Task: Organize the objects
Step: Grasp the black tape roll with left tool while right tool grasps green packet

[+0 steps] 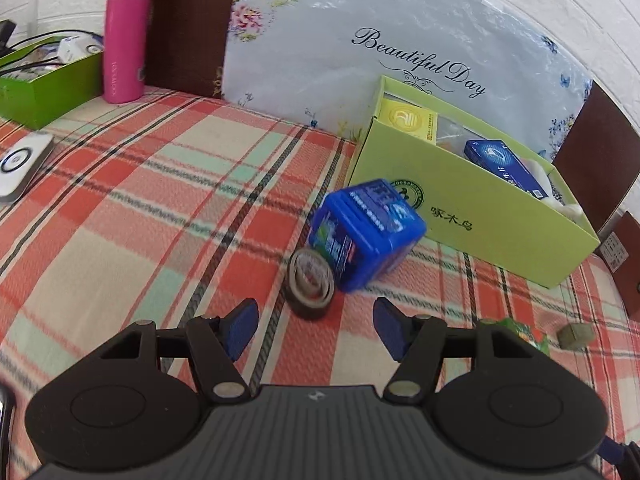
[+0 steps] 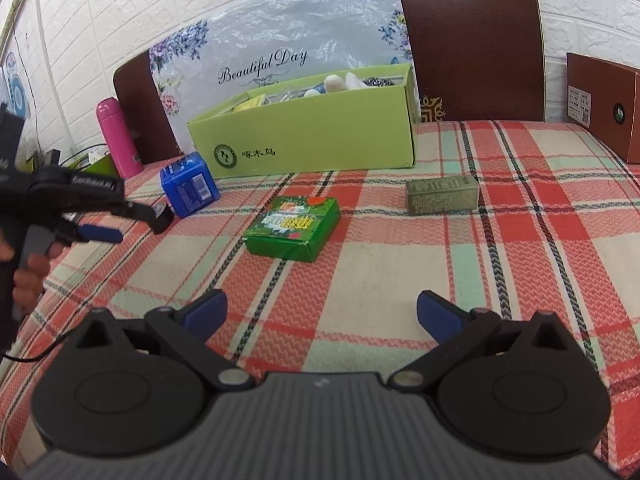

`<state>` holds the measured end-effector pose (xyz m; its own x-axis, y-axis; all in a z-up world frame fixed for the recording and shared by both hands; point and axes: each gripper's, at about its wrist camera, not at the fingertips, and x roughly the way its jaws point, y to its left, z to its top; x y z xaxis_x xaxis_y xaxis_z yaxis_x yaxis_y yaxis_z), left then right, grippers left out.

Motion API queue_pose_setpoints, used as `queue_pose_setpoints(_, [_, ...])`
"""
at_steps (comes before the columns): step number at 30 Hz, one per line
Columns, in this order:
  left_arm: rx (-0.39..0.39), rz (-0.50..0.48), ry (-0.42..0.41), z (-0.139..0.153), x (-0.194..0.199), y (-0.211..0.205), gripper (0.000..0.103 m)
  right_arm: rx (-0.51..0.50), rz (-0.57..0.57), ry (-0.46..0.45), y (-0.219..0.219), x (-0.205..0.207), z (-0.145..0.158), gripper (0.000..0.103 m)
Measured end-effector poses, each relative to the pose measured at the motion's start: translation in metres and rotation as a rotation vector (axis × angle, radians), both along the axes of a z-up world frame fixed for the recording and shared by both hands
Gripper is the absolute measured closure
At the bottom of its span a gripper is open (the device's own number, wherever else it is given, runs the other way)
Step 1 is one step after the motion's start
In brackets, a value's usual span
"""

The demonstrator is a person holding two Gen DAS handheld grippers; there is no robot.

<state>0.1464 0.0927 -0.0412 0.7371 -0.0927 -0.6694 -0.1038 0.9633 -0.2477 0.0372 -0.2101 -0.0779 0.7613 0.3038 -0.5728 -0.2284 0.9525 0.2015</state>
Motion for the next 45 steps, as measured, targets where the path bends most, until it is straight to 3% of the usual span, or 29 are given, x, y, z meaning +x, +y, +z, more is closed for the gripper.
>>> queue_pose_setpoints(3, [-0.006,-0.019,0.026,-0.007,0.018,0.000,0.046,-0.011,0.016,-0.001,0.006,0.004,0.000,0.000])
queue_pose_setpoints(4, [-0.010,-0.023,0.037,-0.010,0.022,0.000,0.058,-0.018,0.023,-0.002,0.009,0.006,0.001,0.000])
queue_pose_setpoints(6, [-0.001,-0.025,0.030,-0.009,0.025,0.002,0.071,-0.033,0.031,-0.004,0.017,0.012,0.003,0.000])
queue_pose_setpoints(9, [-0.033,-0.032,0.045,-0.008,0.023,0.004,0.071,-0.050,0.039,-0.015,0.031,0.025,0.005,0.000])
queue_pose_setpoints(15, [-0.022,-0.074,0.048,-0.008,0.014,-0.008,0.071,-0.035,0.014,0.010,0.055,0.062,-0.001,0.002])
queue_pose_setpoints(19, [-0.020,-0.091,0.053,-0.008,0.015,-0.013,0.071,-0.065,-0.041,0.039,0.062,0.082,-0.006,0.014])
queue_pose_setpoints(22, [-0.020,-0.093,0.056,-0.009,0.016,-0.013,0.071,-0.102,-0.061,0.029,0.062,0.087,-0.008,0.032])
queue_pose_setpoints(27, [-0.019,-0.093,0.057,-0.009,0.015,-0.013,0.071,-0.082,0.054,0.005,0.058,0.078,-0.007,0.033])
queue_pose_setpoints(32, [-0.027,-0.113,0.062,-0.007,0.010,-0.017,0.071,-0.174,0.196,-0.036,0.058,0.052,-0.009,0.033])
queue_pose_setpoints(42, [-0.128,-0.273,0.085,-0.010,-0.025,-0.056,0.071,-0.178,0.150,-0.004,0.011,0.010,-0.005,0.034])
queue_pose_setpoints(45, [-0.110,-0.259,0.067,-0.013,-0.033,-0.064,0.071,-0.179,0.118,-0.003,0.005,0.004,-0.004,0.030])
